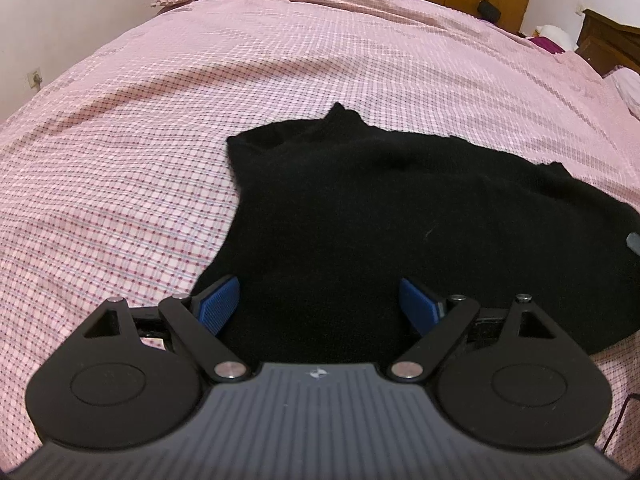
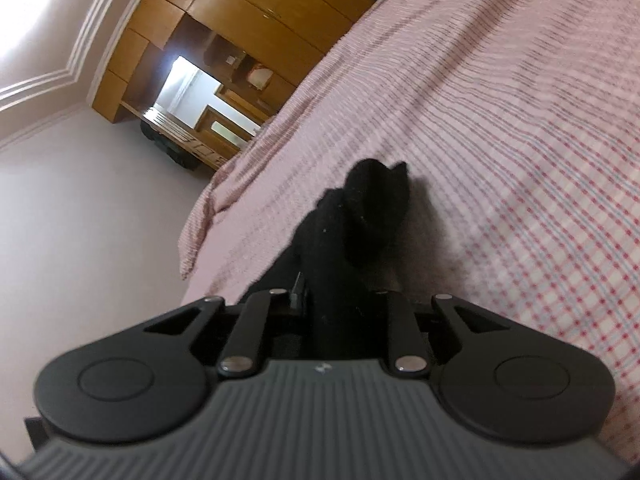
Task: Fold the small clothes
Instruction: 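Grasp the folded cardigan end with the right gripper and lift it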
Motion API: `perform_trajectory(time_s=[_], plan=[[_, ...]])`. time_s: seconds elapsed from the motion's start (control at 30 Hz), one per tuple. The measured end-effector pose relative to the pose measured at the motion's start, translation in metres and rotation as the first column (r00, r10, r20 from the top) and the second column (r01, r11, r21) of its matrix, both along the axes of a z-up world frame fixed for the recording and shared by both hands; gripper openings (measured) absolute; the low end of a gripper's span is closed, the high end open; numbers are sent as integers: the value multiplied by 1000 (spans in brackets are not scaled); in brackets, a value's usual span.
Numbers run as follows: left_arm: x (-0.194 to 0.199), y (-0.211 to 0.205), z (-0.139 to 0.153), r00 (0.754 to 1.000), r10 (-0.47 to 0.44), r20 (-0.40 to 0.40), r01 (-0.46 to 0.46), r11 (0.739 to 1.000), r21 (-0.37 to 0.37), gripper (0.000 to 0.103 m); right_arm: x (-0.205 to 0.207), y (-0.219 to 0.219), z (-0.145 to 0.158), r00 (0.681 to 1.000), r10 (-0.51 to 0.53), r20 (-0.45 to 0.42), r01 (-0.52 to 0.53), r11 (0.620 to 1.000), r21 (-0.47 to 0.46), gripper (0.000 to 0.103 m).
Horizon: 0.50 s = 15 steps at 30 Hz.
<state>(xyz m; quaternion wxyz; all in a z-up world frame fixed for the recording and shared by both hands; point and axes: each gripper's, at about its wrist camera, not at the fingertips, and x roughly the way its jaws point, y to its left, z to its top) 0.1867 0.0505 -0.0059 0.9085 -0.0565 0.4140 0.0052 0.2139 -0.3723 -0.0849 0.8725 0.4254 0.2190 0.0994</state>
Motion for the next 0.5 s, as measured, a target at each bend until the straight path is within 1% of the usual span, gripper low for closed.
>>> perform_trajectory(time_s=[0.17,0.3,0.4,0.5], plan=[[-8,15,7,1000,27,14,-26,1000,-14,90,8,22,29,998,31,51,-27,998,-63,19],[-13,30,12,998,59,22,-59,998,-26,90,18,36,47,994,76,79,-71,996,-57,19],[-17,43,16,996,84,32,-83,996,-38,90,27,49,61,989,101,105,-94,993,-74,18],[-20,56,17,993,108,36,-107,993,-43,90,36,68,76,981,141,132,-127,985,-114,18]])
